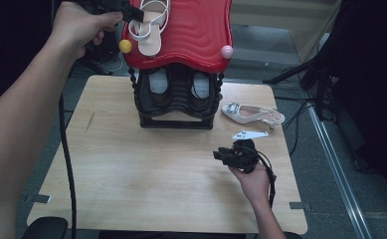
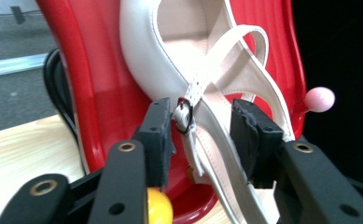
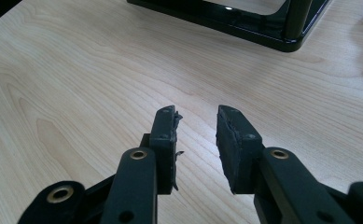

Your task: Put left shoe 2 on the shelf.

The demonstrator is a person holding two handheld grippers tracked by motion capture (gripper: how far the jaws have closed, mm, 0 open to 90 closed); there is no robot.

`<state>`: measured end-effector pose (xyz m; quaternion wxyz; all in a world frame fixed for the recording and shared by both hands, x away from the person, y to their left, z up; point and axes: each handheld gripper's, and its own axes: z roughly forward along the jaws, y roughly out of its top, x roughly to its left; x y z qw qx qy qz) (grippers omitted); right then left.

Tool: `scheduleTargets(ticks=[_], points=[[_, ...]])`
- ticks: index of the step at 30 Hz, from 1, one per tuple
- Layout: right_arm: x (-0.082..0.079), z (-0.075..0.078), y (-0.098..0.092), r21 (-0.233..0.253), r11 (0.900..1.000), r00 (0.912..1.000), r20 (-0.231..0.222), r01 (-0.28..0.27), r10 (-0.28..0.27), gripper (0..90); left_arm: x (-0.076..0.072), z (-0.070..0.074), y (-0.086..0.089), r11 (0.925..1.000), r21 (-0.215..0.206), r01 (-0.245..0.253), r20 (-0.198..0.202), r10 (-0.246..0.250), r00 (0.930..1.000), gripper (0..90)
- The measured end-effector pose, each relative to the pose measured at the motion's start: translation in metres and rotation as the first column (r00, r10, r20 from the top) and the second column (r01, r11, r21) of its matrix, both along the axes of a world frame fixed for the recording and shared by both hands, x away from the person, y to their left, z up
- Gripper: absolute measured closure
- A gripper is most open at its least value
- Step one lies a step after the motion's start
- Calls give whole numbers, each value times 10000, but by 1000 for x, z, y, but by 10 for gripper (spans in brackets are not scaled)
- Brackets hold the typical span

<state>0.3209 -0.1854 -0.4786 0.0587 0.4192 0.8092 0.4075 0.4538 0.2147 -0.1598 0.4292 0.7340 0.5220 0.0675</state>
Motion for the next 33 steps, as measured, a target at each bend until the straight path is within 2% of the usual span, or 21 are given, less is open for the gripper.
scheduleTargets(ticks=[6, 12, 20, 27, 33], points=[[0, 0, -2, 18, 10000, 10000, -20, 84, -84, 693, -6, 4, 11, 9999, 110, 21, 108, -22, 9999, 524], [2, 0, -4, 26, 9999, 9999, -35, 155, -155, 692, -13, 7, 22, 9995, 145, 298, 164, -300, 9994, 487], [5, 0, -5, 32, 9998, 9998, -32, 202, -202, 692, -21, 9, 36, 9998, 166, 122, 267, -126, 9996, 471], [9, 0, -3, 42, 9999, 10000, -5, 99, -99, 692, -27, -4, 53, 9998, 159, -95, 156, 93, 9998, 467], [12, 1, 0, -3, 10000, 10000, 17, -8, 9, 692, -30, -25, 68, 9994, 134, -323, 24, 322, 9995, 464]])
